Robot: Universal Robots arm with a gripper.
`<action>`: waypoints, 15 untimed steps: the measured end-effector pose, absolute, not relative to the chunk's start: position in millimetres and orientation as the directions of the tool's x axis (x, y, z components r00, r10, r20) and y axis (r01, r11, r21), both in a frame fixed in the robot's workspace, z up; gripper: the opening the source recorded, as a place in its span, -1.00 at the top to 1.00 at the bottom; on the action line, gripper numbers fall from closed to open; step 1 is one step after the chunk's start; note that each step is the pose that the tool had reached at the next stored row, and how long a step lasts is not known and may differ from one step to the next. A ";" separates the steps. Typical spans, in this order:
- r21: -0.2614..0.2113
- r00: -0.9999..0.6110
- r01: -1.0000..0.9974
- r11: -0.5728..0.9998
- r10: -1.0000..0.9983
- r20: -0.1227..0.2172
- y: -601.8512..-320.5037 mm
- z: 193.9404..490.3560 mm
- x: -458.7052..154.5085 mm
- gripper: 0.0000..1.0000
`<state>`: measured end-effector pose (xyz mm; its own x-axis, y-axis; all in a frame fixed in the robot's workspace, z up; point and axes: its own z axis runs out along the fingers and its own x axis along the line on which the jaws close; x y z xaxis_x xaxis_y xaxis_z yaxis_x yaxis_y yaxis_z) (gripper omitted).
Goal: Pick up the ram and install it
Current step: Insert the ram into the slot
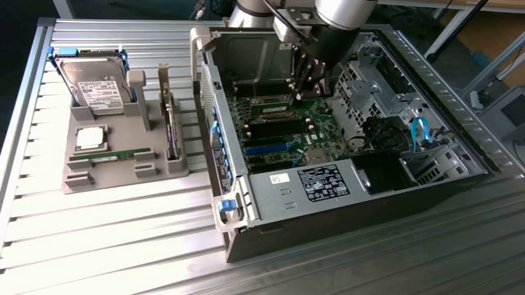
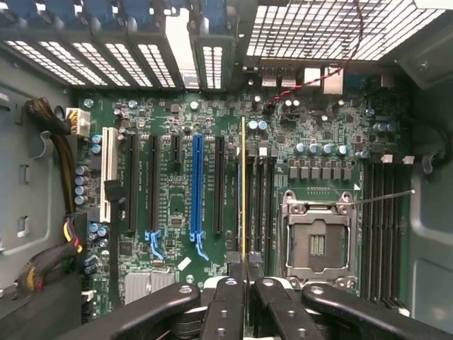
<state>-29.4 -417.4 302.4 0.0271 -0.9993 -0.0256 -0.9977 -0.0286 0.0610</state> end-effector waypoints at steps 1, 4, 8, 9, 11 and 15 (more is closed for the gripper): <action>0.061 0.027 -0.998 -0.029 -0.999 -0.025 -417.4 300.4 -29.4 0.76; 0.061 0.027 -0.998 -0.029 -0.999 -0.026 -417.4 292.1 -29.4 0.76; 0.061 0.027 -0.998 -0.029 -0.999 -0.026 -417.4 286.5 -29.4 0.76; 0.061 0.027 -0.998 -0.029 -0.999 -0.026 -417.4 285.0 -29.4 0.76; 0.061 0.027 -0.998 -0.029 -0.999 -0.026 -417.4 282.8 -29.4 0.76; 0.061 0.027 -0.998 -0.029 -0.999 -0.026 -417.4 276.0 -29.4 0.76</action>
<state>-29.4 -417.4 276.0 0.0271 -0.9993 -0.0257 -0.9977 -0.0286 0.0609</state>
